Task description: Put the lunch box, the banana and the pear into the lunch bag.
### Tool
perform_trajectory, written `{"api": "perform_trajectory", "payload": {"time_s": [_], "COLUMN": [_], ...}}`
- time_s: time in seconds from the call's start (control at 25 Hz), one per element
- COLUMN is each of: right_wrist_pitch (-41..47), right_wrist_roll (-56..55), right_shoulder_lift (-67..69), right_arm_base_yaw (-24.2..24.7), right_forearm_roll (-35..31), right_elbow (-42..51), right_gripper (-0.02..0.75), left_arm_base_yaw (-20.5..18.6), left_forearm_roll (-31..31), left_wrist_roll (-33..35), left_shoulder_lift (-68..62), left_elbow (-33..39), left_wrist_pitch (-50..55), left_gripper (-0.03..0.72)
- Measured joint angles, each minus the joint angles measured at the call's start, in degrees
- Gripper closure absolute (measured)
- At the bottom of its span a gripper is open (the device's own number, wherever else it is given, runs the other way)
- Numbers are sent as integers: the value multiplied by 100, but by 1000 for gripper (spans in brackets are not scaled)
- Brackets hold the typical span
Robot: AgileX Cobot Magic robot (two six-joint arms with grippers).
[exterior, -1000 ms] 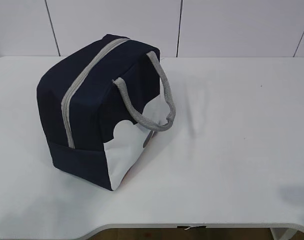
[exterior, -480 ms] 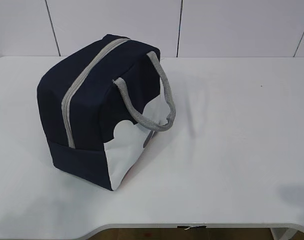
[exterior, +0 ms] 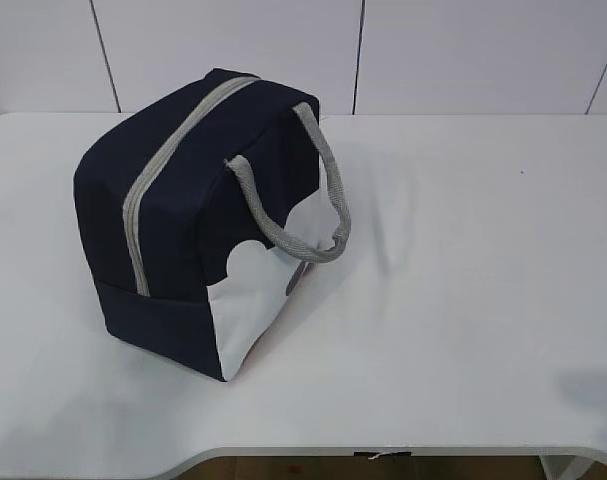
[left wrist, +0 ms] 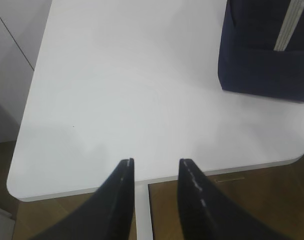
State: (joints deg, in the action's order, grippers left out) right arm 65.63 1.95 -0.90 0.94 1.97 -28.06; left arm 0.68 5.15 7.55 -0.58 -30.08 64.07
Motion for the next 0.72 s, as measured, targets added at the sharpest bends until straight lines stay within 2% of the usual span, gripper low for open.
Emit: {"api": "perform_trajectory", "payload": {"time_s": [0.72], "right_wrist_pitch": [0], "right_wrist_roll": [0], "right_shoulder_lift": [0], "right_arm_base_yaw": [0], "right_forearm_roll": [0], "right_elbow": [0], "right_gripper": [360], "left_arm_base_yaw": [0], "left_forearm_roll": [0], "left_wrist_roll": [0], "left_shoulder_lift": [0], "left_elbow": [0], "left_wrist_pitch": [0], "left_gripper": [462]}}
